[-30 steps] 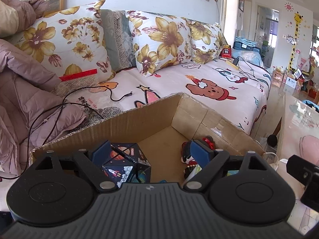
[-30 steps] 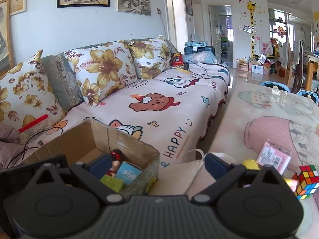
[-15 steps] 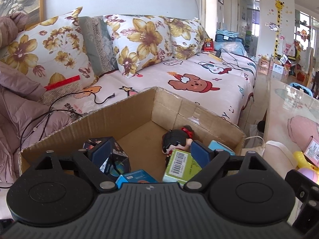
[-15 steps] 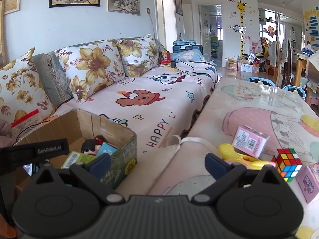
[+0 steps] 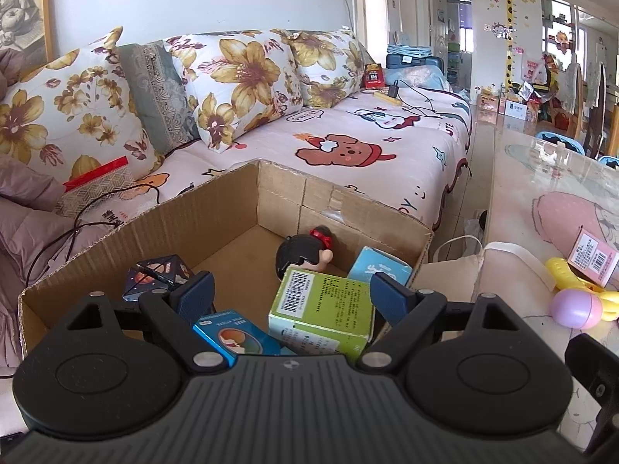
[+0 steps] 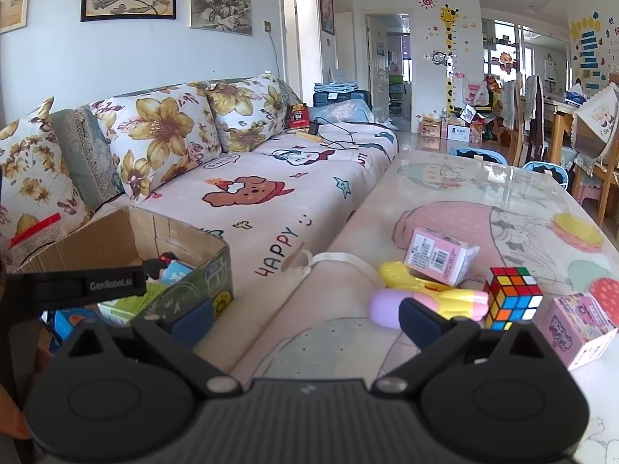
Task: Organize rigid objects
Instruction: 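Move both tools back over the items on the table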
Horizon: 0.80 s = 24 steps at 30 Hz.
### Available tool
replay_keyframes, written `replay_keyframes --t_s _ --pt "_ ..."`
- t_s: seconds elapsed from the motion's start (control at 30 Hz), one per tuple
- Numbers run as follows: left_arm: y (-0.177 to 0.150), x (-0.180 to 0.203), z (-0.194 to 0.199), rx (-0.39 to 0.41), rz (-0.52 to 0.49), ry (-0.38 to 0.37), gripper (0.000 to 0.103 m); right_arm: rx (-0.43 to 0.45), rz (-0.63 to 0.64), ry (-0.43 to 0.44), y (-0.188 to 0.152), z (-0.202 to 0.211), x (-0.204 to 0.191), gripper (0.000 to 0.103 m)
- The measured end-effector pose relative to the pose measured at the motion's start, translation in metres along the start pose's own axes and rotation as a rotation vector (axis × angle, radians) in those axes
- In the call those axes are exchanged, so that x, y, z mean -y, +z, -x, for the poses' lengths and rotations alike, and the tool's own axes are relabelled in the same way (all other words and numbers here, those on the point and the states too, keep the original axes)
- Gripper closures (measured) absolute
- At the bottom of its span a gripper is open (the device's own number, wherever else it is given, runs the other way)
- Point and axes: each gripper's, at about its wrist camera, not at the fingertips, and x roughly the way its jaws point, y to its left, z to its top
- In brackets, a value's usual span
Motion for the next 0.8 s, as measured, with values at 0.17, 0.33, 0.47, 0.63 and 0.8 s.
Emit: replay_keyframes --t_s 0.17,0.33,0.47,0.63,0.8 --pt "-0.001 0.004 0.000 0.004 -0.035 -0.015 0.000 0.020 0.011 -0.010 -0.004 0.008 0.007 0.002" --pt "-0.002 0.008 0.000 0.013 -0.066 -0.029 0.000 0.046 0.019 -0.022 -0.008 0.016 0.015 0.002" --pt "-0.003 0.012 0.000 0.021 -0.087 -0.048 0.000 0.054 0.019 -0.031 -0.013 0.020 0.023 0.002" --pt "-0.005 0.015 -0.001 0.024 -0.112 -0.067 0.000 0.059 0.006 -0.044 -0.021 0.025 0.034 0.002" --pt "-0.004 0.019 -0.004 0.027 -0.140 -0.083 0.000 0.066 0.003 -0.064 -0.027 0.029 0.045 0.002"
